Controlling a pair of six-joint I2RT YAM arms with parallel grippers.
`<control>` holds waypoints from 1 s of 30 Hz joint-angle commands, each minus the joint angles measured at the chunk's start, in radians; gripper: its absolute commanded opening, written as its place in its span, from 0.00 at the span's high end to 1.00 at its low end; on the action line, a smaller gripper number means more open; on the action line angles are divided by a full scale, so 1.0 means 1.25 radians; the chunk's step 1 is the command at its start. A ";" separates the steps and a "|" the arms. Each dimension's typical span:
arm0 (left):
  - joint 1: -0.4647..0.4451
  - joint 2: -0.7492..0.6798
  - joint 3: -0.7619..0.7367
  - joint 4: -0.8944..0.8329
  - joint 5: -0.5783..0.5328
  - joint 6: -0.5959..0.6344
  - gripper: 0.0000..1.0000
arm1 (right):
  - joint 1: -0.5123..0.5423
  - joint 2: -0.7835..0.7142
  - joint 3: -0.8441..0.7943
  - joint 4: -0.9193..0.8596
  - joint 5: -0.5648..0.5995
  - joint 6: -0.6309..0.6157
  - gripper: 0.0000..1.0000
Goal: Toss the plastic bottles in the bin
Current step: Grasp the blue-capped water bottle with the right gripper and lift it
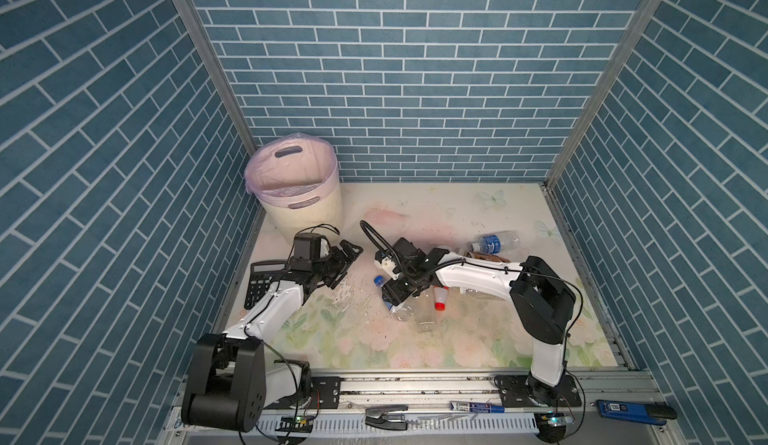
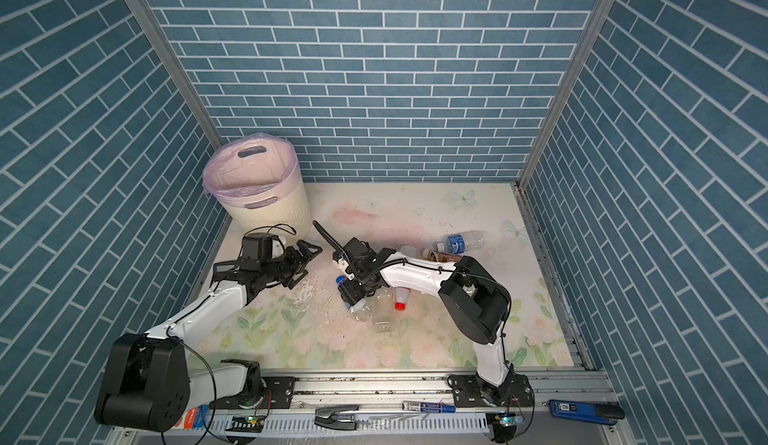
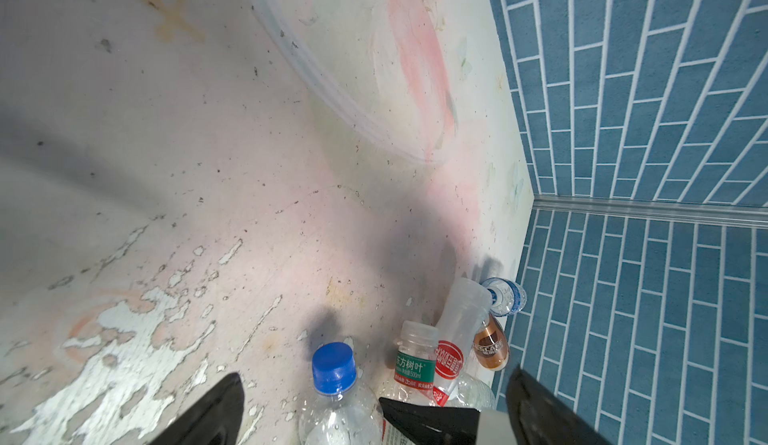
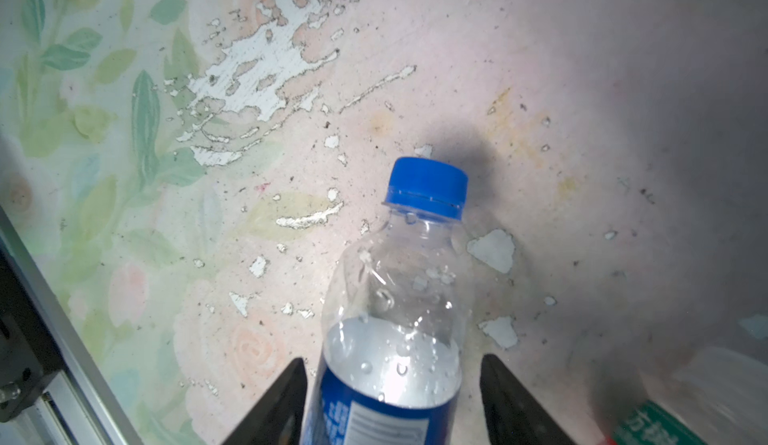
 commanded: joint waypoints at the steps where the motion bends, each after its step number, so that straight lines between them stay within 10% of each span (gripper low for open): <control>1: 0.005 -0.026 -0.005 -0.028 -0.005 0.012 0.01 | 0.003 0.031 0.055 -0.034 0.021 -0.012 0.39; 30: 0.005 0.030 -0.010 0.009 -0.003 0.008 0.01 | -0.236 0.375 0.578 -0.211 -0.005 0.009 0.53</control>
